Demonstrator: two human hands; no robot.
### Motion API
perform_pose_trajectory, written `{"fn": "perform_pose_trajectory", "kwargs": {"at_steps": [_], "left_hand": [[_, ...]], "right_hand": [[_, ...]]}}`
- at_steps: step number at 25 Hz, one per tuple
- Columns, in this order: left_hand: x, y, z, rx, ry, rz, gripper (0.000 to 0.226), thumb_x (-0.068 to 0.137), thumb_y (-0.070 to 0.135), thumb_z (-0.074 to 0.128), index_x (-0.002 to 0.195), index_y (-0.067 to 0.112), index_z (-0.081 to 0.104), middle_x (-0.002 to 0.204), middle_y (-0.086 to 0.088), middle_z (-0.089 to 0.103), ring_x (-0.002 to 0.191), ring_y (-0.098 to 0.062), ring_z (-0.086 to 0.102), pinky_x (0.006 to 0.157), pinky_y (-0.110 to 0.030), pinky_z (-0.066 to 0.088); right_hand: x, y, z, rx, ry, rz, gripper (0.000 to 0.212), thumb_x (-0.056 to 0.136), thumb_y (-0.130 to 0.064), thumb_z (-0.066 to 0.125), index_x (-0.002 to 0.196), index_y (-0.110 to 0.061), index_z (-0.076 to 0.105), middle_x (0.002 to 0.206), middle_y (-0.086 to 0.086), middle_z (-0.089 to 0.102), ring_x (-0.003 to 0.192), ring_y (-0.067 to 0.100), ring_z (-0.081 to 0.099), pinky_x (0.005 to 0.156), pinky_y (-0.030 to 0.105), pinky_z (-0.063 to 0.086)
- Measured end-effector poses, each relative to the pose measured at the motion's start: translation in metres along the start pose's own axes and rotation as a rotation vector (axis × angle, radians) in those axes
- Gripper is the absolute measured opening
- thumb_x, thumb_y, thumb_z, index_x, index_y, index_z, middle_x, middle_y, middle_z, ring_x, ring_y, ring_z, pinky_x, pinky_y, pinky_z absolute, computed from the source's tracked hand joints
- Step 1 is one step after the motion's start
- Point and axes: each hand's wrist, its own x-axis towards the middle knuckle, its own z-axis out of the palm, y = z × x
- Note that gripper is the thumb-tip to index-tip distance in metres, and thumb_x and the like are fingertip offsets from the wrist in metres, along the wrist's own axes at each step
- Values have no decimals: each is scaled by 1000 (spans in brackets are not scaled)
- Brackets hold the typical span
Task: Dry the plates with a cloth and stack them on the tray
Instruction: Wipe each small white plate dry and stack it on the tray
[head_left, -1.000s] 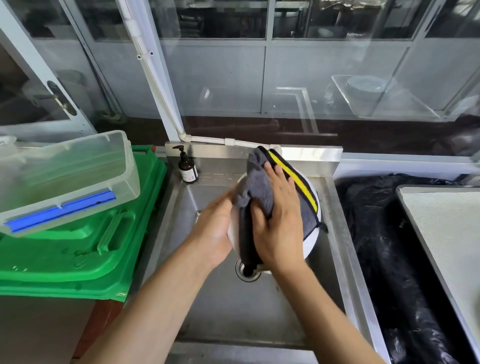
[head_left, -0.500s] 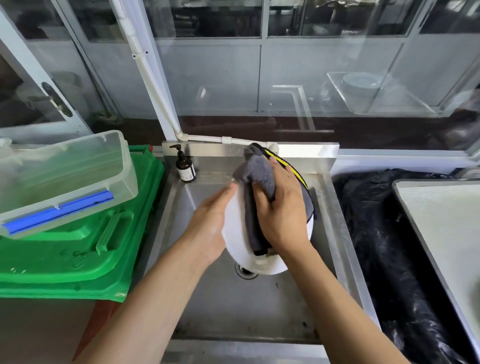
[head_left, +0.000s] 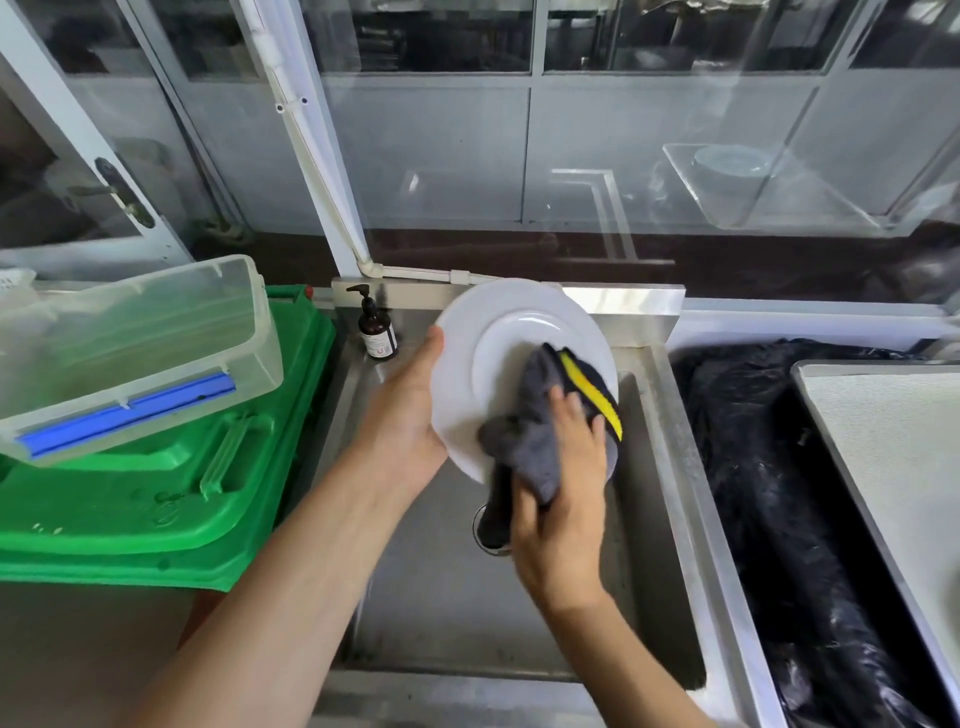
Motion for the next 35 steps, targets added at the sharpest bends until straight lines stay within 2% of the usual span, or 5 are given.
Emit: {"fn": "perform_pose_trajectory", "kwargs": {"at_steps": [5, 11, 21, 26, 35], "left_hand": [[-9, -7, -2, -126, -104, -124, 51, 89, 42, 63, 123, 4, 67, 119, -18, 72, 104, -28, 73, 84, -37, 60], [-10, -20, 7, -20, -67, -77, 43, 100, 36, 54, 131, 7, 64, 124, -14, 71, 117, -26, 66, 108, -42, 47], [-11, -28, 6, 77, -34, 92, 22, 102, 18, 52, 107, 10, 72, 103, -8, 77, 99, -21, 72, 96, -36, 53], [-10, -14, 5, 100, -51, 64, 42, 99, 36, 56, 133, 12, 62, 127, -11, 70, 120, -30, 65, 107, -49, 48], [11, 3, 5, 55, 32, 186, 41, 100, 42, 55, 131, 17, 63, 121, -4, 73, 114, -26, 69, 97, -45, 55]], "right_hand": [[30, -18, 11, -145, -80, -173, 52, 103, -32, 50, 147, -5, 52, 156, 6, 47, 150, 19, 37, 125, 41, 26], [62, -24, 4, 19, -49, 226, 59, 96, -31, 44, 152, -11, 46, 161, 2, 41, 152, 13, 29, 127, 42, 20], [95, -18, -8, -54, -179, -93, 51, 90, -28, 52, 134, -5, 64, 142, 8, 62, 140, 25, 49, 123, 42, 28], [103, 28, -29, 62, 56, 322, 27, 95, -36, 53, 111, -18, 65, 99, -10, 70, 100, 16, 64, 83, 17, 46], [-5, 17, -3, 360, 29, 455, 62, 103, -24, 51, 160, -33, 30, 163, -18, 35, 151, 3, 30, 122, 28, 26]]}}
